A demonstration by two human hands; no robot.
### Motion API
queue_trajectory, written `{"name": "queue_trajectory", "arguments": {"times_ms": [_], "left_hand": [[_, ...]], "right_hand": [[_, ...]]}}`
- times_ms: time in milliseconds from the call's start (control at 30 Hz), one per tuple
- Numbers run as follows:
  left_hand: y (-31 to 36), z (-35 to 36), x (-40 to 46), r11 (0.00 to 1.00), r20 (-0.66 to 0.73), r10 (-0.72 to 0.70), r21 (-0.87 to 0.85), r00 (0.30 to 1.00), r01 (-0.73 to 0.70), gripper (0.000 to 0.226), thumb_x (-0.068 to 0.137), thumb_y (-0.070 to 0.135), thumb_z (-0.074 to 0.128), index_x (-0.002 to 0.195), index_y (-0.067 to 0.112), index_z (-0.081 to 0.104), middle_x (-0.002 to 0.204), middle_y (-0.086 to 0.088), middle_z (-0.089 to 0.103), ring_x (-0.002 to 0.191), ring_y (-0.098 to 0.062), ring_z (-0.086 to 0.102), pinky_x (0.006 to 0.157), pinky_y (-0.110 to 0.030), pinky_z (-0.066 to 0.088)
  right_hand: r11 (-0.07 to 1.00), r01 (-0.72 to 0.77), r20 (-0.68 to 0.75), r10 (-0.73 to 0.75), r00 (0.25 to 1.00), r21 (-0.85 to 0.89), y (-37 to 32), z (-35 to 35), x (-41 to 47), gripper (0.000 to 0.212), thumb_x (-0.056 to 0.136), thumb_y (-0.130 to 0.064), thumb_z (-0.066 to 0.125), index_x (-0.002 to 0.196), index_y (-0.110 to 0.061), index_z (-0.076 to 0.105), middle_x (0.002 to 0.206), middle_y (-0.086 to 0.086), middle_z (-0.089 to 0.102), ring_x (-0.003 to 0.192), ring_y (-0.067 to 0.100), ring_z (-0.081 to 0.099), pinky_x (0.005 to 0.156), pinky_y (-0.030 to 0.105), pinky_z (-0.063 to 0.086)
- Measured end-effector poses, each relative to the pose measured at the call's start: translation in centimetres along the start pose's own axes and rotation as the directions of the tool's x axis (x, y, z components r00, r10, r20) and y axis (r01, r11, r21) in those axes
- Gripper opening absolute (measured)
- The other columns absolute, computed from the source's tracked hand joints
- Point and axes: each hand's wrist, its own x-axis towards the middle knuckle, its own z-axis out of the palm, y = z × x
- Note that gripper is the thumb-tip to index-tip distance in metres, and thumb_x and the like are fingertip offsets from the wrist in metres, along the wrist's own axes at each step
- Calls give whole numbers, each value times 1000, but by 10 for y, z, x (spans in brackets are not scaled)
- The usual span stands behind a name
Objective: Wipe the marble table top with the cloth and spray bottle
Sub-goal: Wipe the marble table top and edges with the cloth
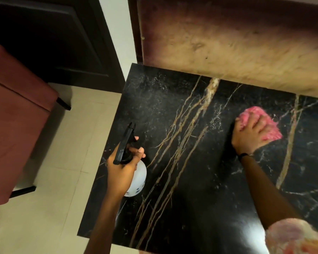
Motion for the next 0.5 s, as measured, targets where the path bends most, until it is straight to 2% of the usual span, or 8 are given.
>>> {"name": "queue_trajectory", "arguments": {"times_ms": [67, 167, 233, 267, 333, 400, 433, 500], "left_hand": [[-5, -1, -12, 1000, 12, -22, -3, 1000, 22, 21, 85, 7, 64, 105, 12, 65, 60, 7, 65, 61, 2, 63, 63, -4, 47], [-14, -4, -32, 997, 4, -77, 21, 997, 77, 11, 84, 13, 66, 95, 12, 66, 56, 14, 66, 72, -1, 67, 68, -4, 46], [-18, -8, -45, 994, -15, -107, 24, 994, 107, 7, 83, 14, 66, 90, 12, 67, 54, 13, 65, 74, -2, 67, 67, -2, 44], [-19, -9, -53, 994, -24, -107, 32, 994, 108, 7, 83, 14, 67, 89, 11, 67, 53, 12, 65, 71, 0, 66, 65, 0, 43], [-20, -12, -67, 993, -41, -96, 66, 995, 99, 11, 83, 11, 67, 87, 1, 67, 53, 7, 62, 62, 3, 62, 59, 1, 42], [-21, -13, -80, 992, -60, -80, 92, 995, 85, 14, 82, 7, 68, 86, -5, 63, 60, 1, 60, 56, 1, 60, 56, -2, 43], [-21, -14, -86, 992, -70, -77, 98, 995, 83, 12, 81, 6, 68, 86, -3, 61, 63, -2, 59, 57, -2, 60, 56, -3, 43], [-21, -16, -99, 991, -75, -83, 96, 994, 90, 11, 81, 3, 68, 90, 0, 61, 68, -2, 60, 59, 0, 62, 55, -2, 44]], "right_hand": [[978, 206, 36, -205, 978, -30, -26, 9, -39, 68, 93, -60, 25, 153, -29, 12, 161, 10, 5, 147, 38, 2, 108, 71, -1], [852, 523, 99, -519, 849, -26, -75, 23, -102, 68, 92, -60, 30, 152, -30, 19, 161, 8, 10, 146, 36, 7, 106, 63, -6], [702, 712, 117, -706, 698, -9, -104, 31, -145, 63, 91, -58, 37, 146, -27, 37, 155, 10, 30, 142, 38, 26, 106, 66, 5], [603, 798, 135, -791, 597, 5, -114, 33, -164, 59, 92, -57, 37, 142, -26, 43, 152, 10, 37, 140, 39, 31, 107, 70, 12], [388, 920, 213, -904, 370, 52, -121, 38, -200, 57, 93, -55, 27, 141, -28, 44, 154, 9, 33, 143, 38, 23, 107, 73, 19], [199, 971, 245, -956, 163, 133, -108, 39, -231, 57, 90, -53, 28, 141, -31, 42, 155, 8, 31, 145, 37, 15, 110, 71, 10], [123, 981, 242, -967, 84, 150, -95, 37, -243, 56, 90, -52, 34, 142, -32, 41, 155, 7, 31, 146, 35, 14, 112, 68, 6], [32, 993, 211, -977, 7, 116, -58, 34, -254, 56, 92, -52, 41, 144, -34, 36, 155, 3, 31, 147, 32, 15, 115, 62, 3]]}}
